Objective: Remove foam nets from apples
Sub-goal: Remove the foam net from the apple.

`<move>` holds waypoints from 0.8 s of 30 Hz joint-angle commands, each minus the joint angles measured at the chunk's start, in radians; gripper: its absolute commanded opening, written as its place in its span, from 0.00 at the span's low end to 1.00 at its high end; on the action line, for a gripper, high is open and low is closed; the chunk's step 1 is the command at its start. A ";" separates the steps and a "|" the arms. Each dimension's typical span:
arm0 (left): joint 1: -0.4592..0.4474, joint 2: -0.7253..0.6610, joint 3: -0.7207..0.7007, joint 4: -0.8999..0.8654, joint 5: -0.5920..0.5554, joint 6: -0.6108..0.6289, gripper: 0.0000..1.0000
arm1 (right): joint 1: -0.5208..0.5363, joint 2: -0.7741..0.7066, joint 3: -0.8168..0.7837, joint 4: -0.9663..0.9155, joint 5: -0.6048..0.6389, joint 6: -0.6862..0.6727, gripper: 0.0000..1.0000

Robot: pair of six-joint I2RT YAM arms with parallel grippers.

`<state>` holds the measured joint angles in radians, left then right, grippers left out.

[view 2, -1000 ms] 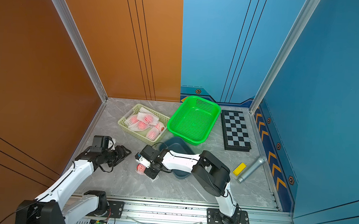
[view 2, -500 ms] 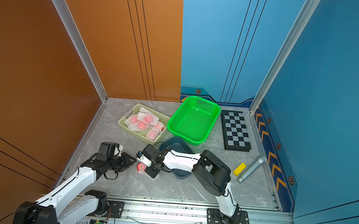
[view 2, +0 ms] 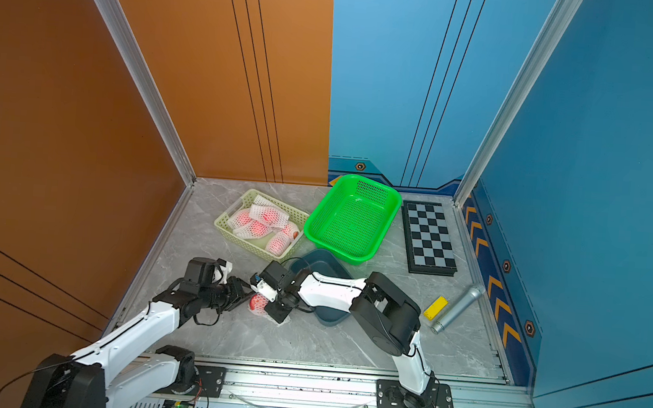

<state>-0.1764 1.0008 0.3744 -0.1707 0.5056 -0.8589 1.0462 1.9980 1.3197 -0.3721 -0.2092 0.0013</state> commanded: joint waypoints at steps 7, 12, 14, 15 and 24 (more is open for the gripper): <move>-0.022 -0.031 -0.058 0.016 0.010 -0.027 0.38 | -0.026 -0.010 -0.028 0.013 0.009 0.022 0.00; -0.026 -0.044 -0.077 0.016 0.004 -0.034 0.39 | -0.034 -0.001 -0.032 0.018 0.002 0.029 0.00; -0.029 -0.045 -0.079 0.017 0.005 -0.031 0.43 | -0.035 -0.001 -0.031 0.022 -0.002 0.030 0.00; -0.030 -0.045 -0.077 0.017 0.005 -0.029 0.43 | -0.034 -0.002 -0.031 0.024 -0.002 0.031 0.00; -0.067 -0.023 -0.080 0.049 -0.001 -0.034 0.52 | -0.035 -0.001 -0.032 0.051 -0.007 0.040 0.00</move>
<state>-0.2214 0.9653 0.3141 -0.1207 0.4942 -0.8913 1.0264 1.9980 1.3090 -0.3538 -0.2405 0.0250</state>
